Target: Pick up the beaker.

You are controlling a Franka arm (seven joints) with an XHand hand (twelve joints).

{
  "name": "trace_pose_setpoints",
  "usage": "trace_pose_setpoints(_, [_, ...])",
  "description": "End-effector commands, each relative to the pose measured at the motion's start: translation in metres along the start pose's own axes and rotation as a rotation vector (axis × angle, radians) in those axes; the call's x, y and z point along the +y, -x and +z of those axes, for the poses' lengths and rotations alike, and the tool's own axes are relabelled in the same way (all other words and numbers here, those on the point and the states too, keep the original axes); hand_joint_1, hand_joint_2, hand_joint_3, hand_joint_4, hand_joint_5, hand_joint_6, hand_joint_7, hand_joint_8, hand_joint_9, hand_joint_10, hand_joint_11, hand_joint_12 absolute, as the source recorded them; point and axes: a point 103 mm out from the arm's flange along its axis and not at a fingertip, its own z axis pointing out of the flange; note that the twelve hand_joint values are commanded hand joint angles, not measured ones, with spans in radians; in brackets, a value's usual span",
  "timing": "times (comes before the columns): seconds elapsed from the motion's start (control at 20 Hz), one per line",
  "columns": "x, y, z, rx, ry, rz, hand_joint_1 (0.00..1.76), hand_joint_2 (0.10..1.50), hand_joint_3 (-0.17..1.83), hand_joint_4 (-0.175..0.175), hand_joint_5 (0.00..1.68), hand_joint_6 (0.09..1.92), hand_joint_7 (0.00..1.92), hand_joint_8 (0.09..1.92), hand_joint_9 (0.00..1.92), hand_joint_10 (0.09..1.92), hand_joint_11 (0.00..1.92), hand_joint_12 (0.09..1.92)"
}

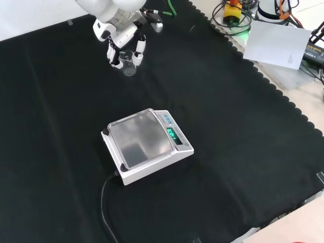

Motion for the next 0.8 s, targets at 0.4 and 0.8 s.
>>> trace_pose_setpoints(0.4, [-0.040,-0.009,-0.041,-0.050,0.049,-0.030,1.12,1.23,-0.07,-0.175,0.81,1.26,0.59,0.91,0.90,0.99,0.88,1.07])
trace_pose_setpoints(0.8, [-0.069,-0.019,-0.069,-0.082,0.071,-0.051,1.12,1.23,-0.07,-0.175,0.81,1.27,0.61,0.93,0.91,1.00,0.87,1.07])
